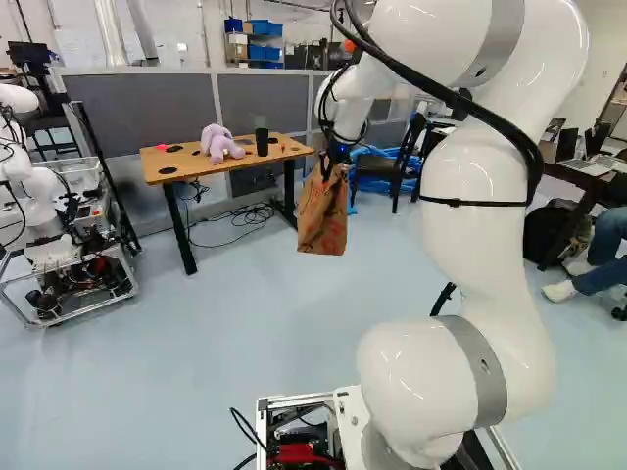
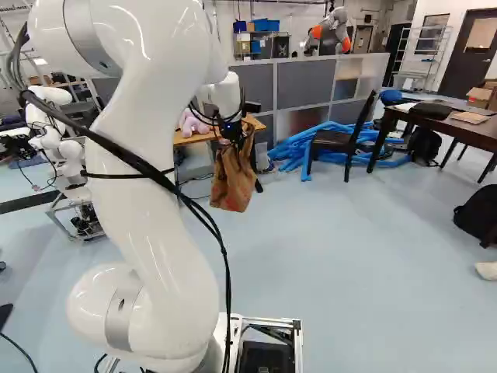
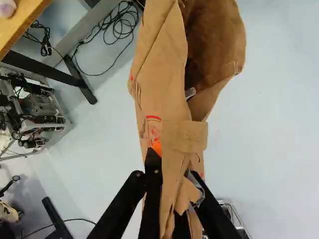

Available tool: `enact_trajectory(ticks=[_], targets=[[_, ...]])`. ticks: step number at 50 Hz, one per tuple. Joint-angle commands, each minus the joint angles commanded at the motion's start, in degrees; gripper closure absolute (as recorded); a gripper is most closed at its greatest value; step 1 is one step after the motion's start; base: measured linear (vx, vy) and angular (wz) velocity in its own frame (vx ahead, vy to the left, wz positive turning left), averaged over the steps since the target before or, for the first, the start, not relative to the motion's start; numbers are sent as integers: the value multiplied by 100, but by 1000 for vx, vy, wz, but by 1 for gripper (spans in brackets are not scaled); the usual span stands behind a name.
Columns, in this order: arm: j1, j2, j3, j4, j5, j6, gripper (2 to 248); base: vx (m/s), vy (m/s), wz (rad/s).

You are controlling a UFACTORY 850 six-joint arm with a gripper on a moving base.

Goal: Pick up the bag on the ground and place it on the table

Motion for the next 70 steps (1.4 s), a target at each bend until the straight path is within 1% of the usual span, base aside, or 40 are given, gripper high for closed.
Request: enact_trajectory(ticks=[39, 70], targets=[[9, -26, -693, -470, -1108, 0, 229, 0, 0, 0], [16, -82, -1296, -843, -1868, 0, 229, 0, 0, 0]])
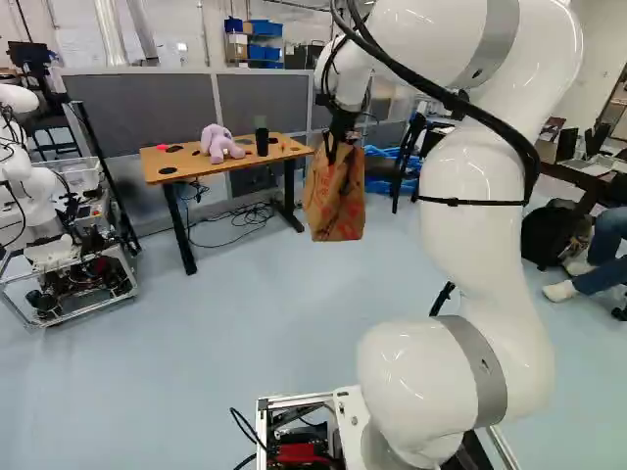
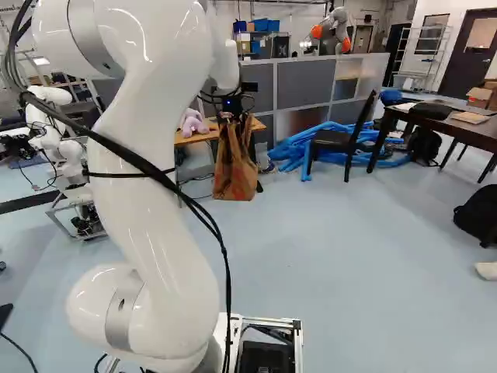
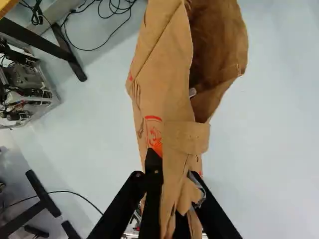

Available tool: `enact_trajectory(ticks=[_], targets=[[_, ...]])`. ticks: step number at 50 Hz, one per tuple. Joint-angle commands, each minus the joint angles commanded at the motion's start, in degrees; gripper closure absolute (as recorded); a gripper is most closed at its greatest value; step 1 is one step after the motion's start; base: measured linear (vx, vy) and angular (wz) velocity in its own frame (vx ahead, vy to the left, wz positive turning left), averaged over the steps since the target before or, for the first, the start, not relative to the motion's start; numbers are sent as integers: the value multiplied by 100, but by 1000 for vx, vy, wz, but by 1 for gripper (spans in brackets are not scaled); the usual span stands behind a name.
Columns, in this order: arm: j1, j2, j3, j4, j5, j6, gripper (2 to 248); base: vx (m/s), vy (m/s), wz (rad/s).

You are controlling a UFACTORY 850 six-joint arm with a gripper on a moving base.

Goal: Pick up the bag on the ground and place it on the table

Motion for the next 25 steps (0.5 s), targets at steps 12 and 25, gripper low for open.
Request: enact_trajectory(ticks=[12, 25], targets=[[3, -32, -249, -145, -249, 0, 229, 0, 0, 0], [5, -42, -485, -229, -355, 0, 229, 0, 0, 0]])
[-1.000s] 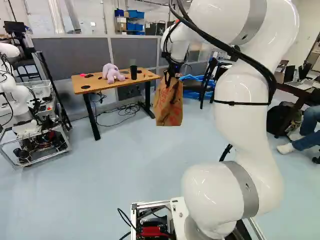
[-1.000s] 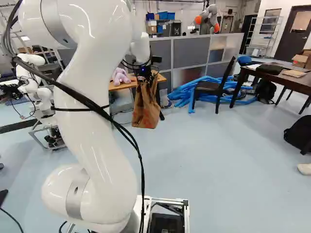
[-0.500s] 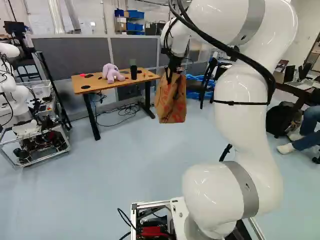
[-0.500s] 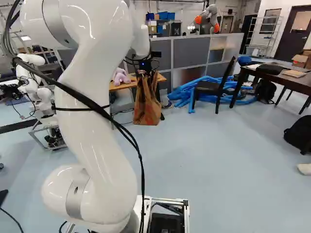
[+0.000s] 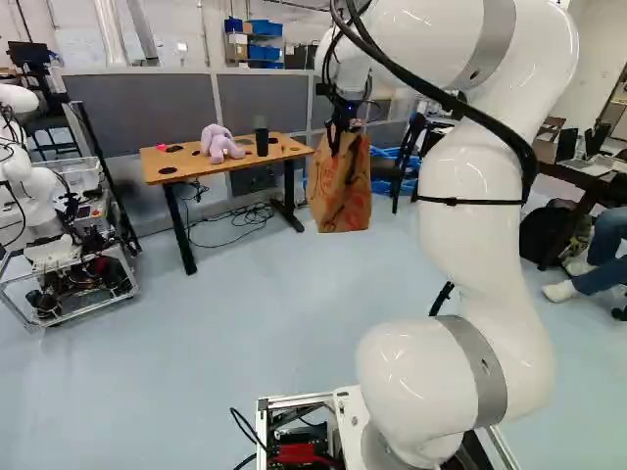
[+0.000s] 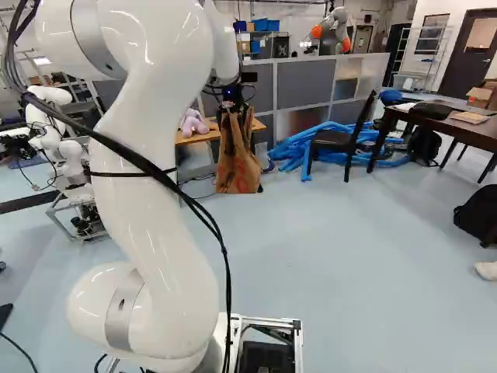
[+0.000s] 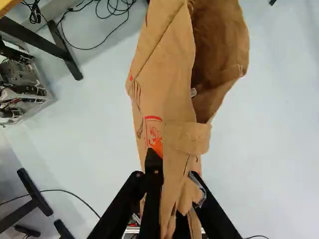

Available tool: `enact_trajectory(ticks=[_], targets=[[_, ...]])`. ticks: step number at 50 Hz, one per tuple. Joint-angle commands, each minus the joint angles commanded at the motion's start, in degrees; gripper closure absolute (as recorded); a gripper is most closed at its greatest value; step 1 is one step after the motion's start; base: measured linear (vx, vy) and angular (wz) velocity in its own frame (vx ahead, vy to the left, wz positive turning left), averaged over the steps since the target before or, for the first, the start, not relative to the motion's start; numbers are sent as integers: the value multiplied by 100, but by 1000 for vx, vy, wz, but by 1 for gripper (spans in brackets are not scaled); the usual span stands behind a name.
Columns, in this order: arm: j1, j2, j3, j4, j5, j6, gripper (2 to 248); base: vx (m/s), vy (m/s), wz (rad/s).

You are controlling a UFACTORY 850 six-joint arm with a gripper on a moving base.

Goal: Pick up the bag on the ground and place it on the table

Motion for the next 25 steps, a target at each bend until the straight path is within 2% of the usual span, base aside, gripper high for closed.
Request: enact_trajectory(ticks=[25], targets=[[3, 86, -304, -2, -2, 0, 229, 0, 0, 0]])
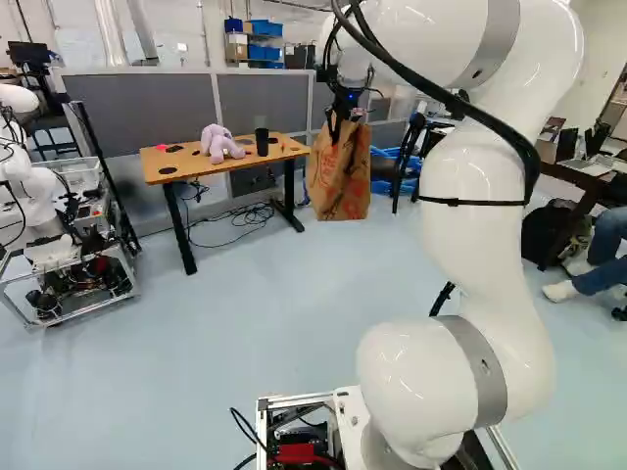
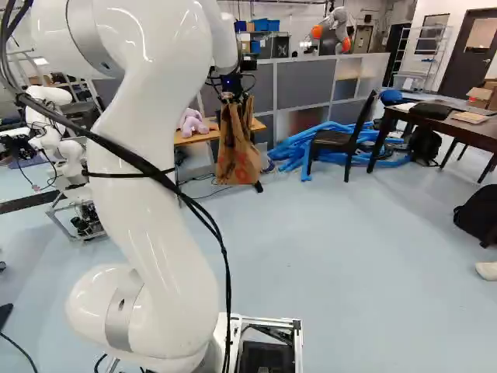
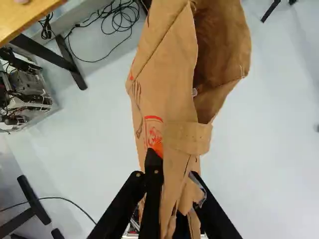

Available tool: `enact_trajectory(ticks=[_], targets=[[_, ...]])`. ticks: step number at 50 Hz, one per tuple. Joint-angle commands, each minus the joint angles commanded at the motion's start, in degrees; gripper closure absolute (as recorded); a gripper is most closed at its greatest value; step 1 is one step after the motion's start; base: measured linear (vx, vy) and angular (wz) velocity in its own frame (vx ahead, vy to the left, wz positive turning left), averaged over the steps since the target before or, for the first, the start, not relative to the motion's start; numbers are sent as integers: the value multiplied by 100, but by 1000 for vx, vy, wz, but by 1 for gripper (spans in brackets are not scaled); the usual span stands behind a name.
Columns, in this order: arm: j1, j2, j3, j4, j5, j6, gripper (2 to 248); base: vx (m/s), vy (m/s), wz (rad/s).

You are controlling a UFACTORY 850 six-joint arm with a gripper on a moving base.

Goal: Pick up the bag on the ground and place it on the table

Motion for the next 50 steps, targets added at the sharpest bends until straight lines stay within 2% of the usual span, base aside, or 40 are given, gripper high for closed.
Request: enact_trajectory(ticks=[50], targets=[[5, 68, -708, 0, -229, 0, 229, 0, 0, 0]])
